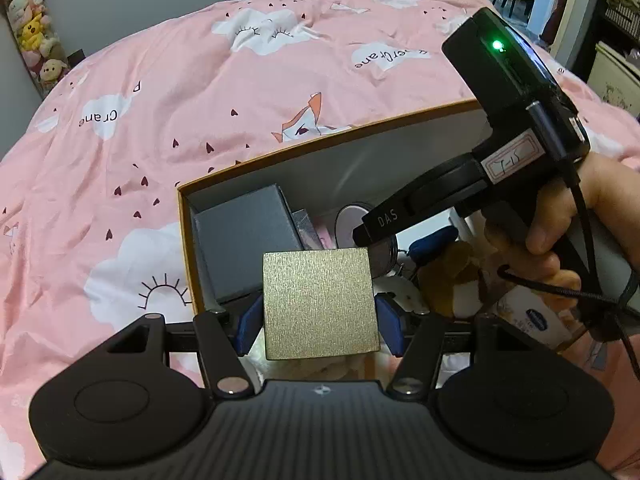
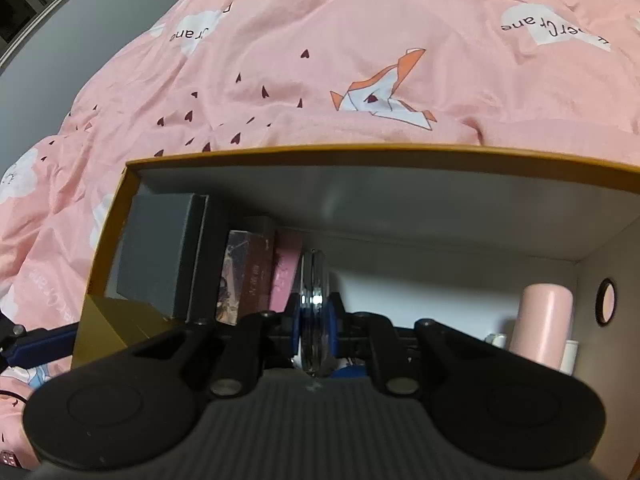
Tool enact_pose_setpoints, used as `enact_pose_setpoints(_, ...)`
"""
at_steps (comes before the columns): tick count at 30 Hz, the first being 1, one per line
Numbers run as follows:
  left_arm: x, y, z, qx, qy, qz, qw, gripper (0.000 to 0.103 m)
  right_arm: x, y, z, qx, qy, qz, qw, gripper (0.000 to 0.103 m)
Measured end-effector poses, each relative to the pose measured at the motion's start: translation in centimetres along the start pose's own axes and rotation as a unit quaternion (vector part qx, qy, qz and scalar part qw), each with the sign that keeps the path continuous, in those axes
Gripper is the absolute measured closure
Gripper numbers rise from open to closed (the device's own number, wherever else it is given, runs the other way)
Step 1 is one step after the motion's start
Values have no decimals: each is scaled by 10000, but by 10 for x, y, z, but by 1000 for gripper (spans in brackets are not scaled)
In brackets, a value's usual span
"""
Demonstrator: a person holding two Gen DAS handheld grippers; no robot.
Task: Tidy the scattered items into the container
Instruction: 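Carry both items to the orange box and lower the compact in with right tool, then lower the gold cube box into the orange box and open the left tool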
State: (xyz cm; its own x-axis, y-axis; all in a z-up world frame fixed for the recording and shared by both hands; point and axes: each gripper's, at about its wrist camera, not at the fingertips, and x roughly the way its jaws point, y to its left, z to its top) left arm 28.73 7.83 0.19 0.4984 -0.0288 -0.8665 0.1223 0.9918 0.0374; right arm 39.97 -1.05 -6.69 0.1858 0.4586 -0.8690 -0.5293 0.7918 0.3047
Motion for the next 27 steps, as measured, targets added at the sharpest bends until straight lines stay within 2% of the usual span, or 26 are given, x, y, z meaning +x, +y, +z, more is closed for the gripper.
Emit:
enact_pose_setpoints(7, 1, -1, 2, 11, 105, 79, 9999, 34, 1, -4, 5, 20, 162, -80, 9998, 87)
enact_pose_setpoints(12, 5, 1, 2, -16, 202, 81, 9998, 34, 1, -5, 8, -131, 220, -473, 9986, 78)
enact_pose_setpoints(16, 5, 0, 3, 8, 218, 98, 9997, 34, 3, -6, 11, -131, 242, -472, 9985, 77)
enact_pose_setpoints(22, 5, -2, 4, 49, 231, 122, 9996, 34, 12, 1, 15, -448, 237, -699, 9963, 69)
enact_pose_setpoints(27, -2, -4, 7, 123, 139, 23, 9998, 34, 16, -3, 15, -540, 355, -519, 9966, 65)
